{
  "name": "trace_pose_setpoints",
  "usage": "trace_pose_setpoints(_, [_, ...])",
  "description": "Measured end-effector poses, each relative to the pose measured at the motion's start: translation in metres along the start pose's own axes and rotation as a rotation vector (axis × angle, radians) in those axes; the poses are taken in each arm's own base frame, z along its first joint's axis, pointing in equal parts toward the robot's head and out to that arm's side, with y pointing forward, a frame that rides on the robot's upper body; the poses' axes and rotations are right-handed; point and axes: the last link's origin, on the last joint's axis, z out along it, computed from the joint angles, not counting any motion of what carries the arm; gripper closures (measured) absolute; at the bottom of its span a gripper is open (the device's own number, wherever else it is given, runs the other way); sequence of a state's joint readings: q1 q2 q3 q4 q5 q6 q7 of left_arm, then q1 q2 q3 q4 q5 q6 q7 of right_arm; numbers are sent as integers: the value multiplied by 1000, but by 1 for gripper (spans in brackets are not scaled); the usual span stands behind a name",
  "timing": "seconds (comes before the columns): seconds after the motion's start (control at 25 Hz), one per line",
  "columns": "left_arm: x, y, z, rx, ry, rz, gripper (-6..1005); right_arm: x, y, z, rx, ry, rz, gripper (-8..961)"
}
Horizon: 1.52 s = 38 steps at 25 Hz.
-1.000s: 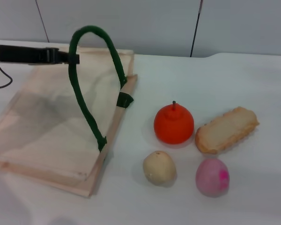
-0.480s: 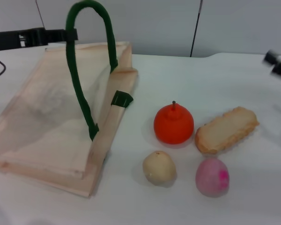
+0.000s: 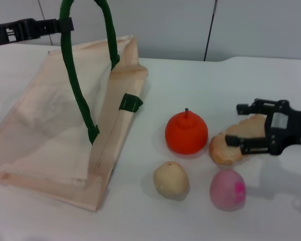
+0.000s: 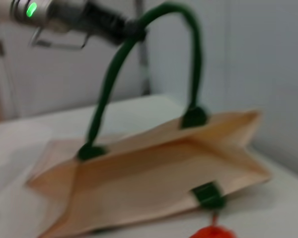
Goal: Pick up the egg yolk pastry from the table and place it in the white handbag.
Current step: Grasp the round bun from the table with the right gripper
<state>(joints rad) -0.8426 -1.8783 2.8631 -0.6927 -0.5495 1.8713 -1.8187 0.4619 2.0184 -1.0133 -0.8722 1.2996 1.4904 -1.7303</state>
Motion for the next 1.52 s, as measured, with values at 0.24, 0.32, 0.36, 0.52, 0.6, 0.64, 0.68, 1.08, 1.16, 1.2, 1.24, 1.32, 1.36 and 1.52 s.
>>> trace_pose_setpoints(0.24, [4,2,0,-13,29,5,840,-10,20,17,-111,100,-25,76])
trace_pose_setpoints(0.32, [6,4,-1,-29,40,9,839,-11,25,28,-141,137,-41,75])
trace_pose_setpoints(0.36, [7,5,-1,-38,46,11,838,-13,29,37,-154,165,-59,75])
trace_pose_setpoints(0.52, [13,8,-3,-57,75,22,836,-18,35,56,-167,222,-100,75])
trace_pose_setpoints(0.6, [15,8,-3,-59,78,24,835,-21,38,66,-176,254,-124,75])
trace_pose_setpoints(0.64, [16,9,-3,-61,78,24,834,-22,40,71,-184,267,-135,75])
trace_pose_setpoints(0.68, [17,9,-2,-64,78,26,834,-23,41,75,-194,280,-144,75])
trace_pose_setpoints(1.08, [21,10,-2,-74,102,32,828,-24,45,103,-199,382,-222,76])
trace_pose_setpoints(1.16, [22,11,-1,-76,102,33,827,-23,45,110,-212,401,-226,76])
trace_pose_setpoints(1.2, [22,11,-1,-77,102,34,827,-23,45,110,-212,401,-226,76])
trace_pose_setpoints(1.24, [23,11,-1,-78,102,35,826,-23,45,112,-215,410,-228,76])
trace_pose_setpoints(1.32, [23,11,0,-79,102,33,825,-22,45,118,-218,427,-235,75])
trace_pose_setpoints(1.36, [24,11,0,-79,102,32,825,-21,46,120,-218,436,-239,75])
trace_pose_setpoints(1.52, [26,12,0,-81,106,35,823,-20,45,128,-216,458,-253,75])
